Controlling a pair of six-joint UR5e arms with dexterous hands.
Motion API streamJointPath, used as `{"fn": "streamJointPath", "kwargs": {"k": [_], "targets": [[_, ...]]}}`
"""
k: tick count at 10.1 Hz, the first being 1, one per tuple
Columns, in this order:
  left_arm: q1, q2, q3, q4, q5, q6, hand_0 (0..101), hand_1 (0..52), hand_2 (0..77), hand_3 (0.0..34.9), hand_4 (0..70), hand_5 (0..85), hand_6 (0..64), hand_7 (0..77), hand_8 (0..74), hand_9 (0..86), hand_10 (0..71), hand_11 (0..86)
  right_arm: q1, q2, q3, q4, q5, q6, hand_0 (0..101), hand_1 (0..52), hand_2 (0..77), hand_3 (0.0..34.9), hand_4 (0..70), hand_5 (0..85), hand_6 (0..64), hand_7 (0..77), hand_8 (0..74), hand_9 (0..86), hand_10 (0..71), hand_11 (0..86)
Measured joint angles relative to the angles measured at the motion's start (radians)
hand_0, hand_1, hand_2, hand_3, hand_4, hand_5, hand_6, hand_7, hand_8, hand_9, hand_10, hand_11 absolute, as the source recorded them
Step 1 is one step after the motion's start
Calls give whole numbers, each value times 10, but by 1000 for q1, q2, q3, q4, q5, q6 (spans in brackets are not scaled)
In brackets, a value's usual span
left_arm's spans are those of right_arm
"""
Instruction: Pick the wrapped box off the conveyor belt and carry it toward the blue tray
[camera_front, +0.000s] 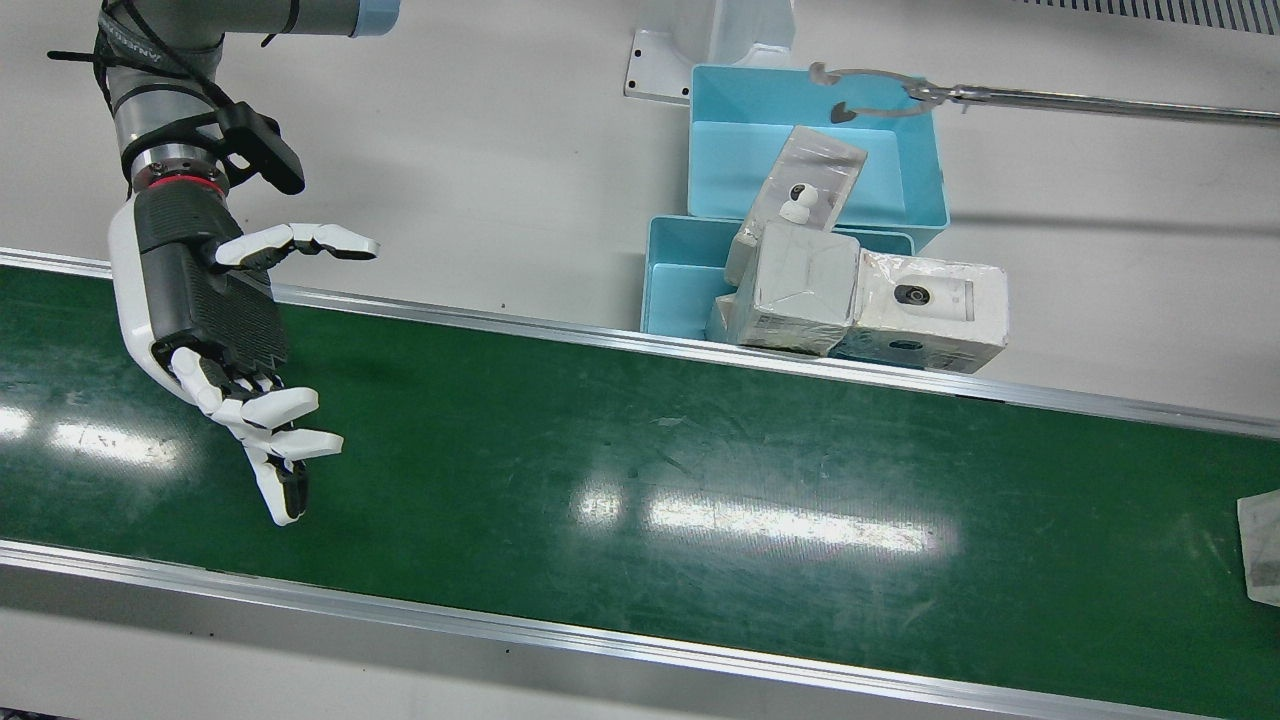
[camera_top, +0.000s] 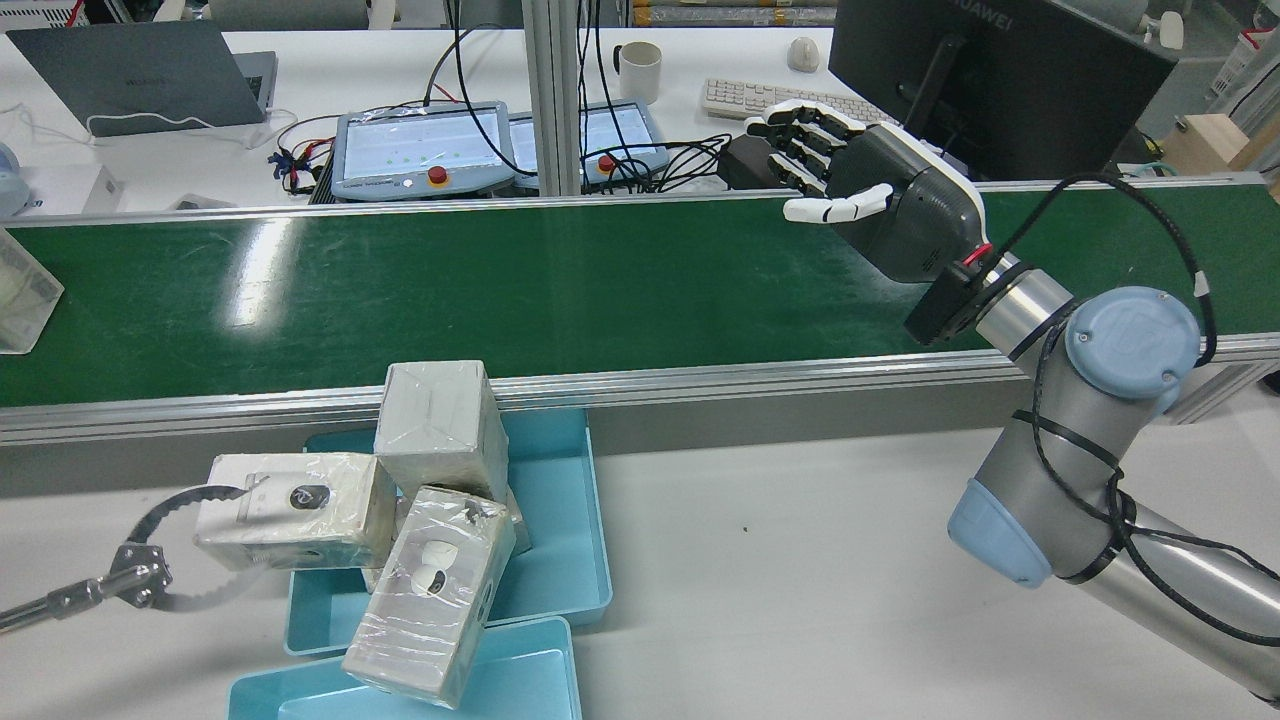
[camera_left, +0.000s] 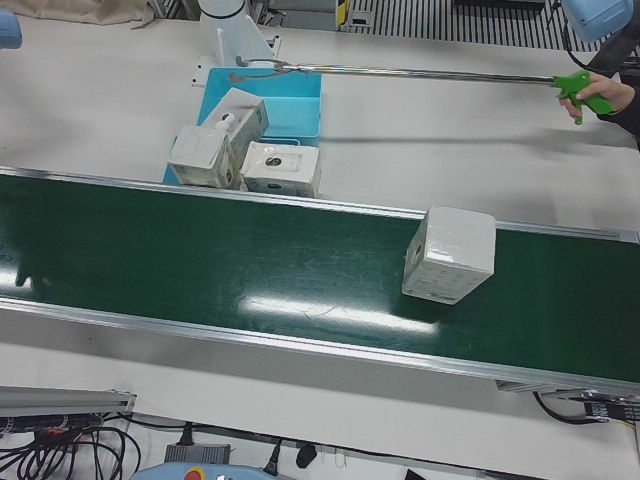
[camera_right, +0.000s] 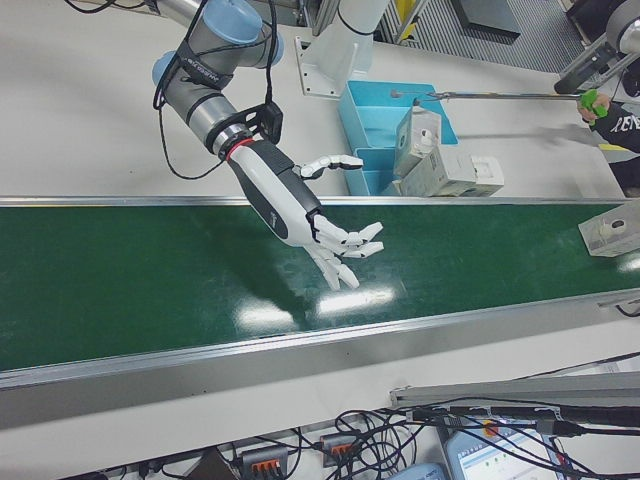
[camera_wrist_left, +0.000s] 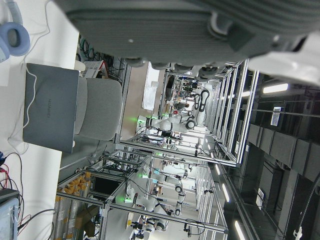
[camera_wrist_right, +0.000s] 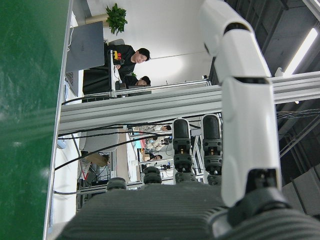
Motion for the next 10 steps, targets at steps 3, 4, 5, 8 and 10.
{"fn": "streamJointPath", "kwargs": {"k": [3,4,5,8,10], "targets": [[0,0,0,0,0,0,0,0,5,0,0,11,0,0,0,0,5,0,-7,2,0,0,0,-3,503,185,213,129,147,344,60,262,5,71,0,16],[0,0,0,0,0,0,0,0,5,0,0,11,0,0,0,0,5,0,-12,3,0,0,1,-4,501,185,218,128,147,344,60,262,5,71,0,16],[0,0,0,0,0,0,0,0,5,0,0,11,0,0,0,0,5,0,-18,5,0,0,2,-4,501,185,218,128,147,344,60,262,5,71,0,16],[0,0,0,0,0,0,0,0,5,0,0,11,0,5,0,0,0,0,-25,7,1,0,3,-5,503,185,218,141,131,349,65,262,5,71,0,16],[0,0,0,0,0,0,0,0,5,0,0,11,0,0,0,0,0,0,-26,8,1,0,5,-4,502,185,218,139,142,344,65,262,5,71,0,16]]}}
